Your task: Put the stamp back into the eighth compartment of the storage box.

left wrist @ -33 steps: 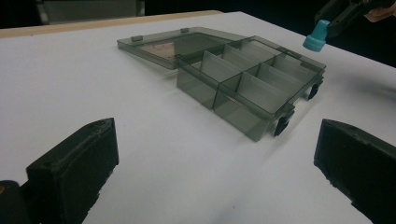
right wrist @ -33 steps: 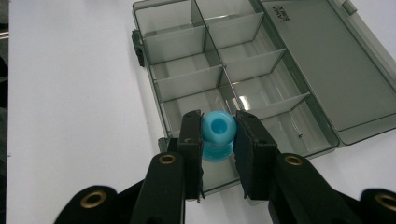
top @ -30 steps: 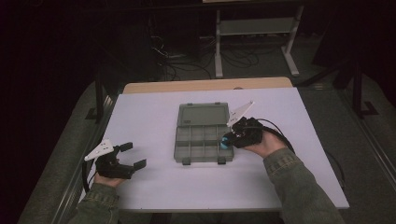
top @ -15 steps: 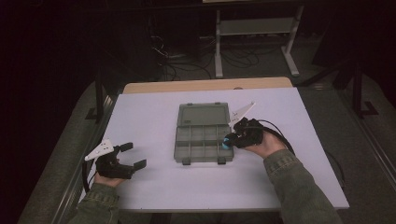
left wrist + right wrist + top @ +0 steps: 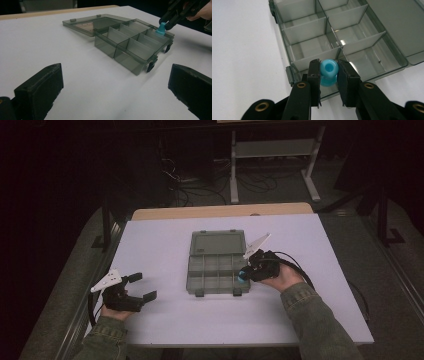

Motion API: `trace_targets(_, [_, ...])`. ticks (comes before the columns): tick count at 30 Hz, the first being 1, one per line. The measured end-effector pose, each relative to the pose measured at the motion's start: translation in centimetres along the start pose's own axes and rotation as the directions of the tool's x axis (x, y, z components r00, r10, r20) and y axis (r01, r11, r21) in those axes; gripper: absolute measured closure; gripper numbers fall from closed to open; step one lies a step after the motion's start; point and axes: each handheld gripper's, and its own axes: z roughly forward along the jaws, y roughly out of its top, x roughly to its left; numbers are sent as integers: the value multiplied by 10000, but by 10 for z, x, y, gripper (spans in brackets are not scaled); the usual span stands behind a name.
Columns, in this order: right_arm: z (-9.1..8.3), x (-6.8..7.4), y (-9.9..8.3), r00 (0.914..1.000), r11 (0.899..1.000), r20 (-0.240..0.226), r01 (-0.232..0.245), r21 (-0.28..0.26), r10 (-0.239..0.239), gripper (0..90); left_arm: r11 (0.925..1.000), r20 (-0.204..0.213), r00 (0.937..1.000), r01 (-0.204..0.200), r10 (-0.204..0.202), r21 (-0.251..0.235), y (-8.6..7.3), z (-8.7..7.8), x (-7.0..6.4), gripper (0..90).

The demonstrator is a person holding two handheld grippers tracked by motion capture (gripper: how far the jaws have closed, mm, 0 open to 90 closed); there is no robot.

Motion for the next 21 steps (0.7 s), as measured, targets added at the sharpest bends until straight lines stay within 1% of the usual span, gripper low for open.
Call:
trace_targets(3, [4,0,-2,10000,10000,-35,-10,94,10,716,10000,2,10000,5,-5,1,0,0,0,0])
trace_targets(8, [8,1,-5,9999,10000,-129,7,75,-6,715,10000,-3,10000,-15,15,29,0,0,0,0])
trace_targets(17, [12,2,-5,9999,9998,-145,60,165,-58,706,10000,5,10000,-17,17,30,0,0,0,0])
trace_targets(21, [12,3,-5,9998,10000,-173,22,58,-21,665,10000,14,10000,-13,13,32,0,0,0,0])
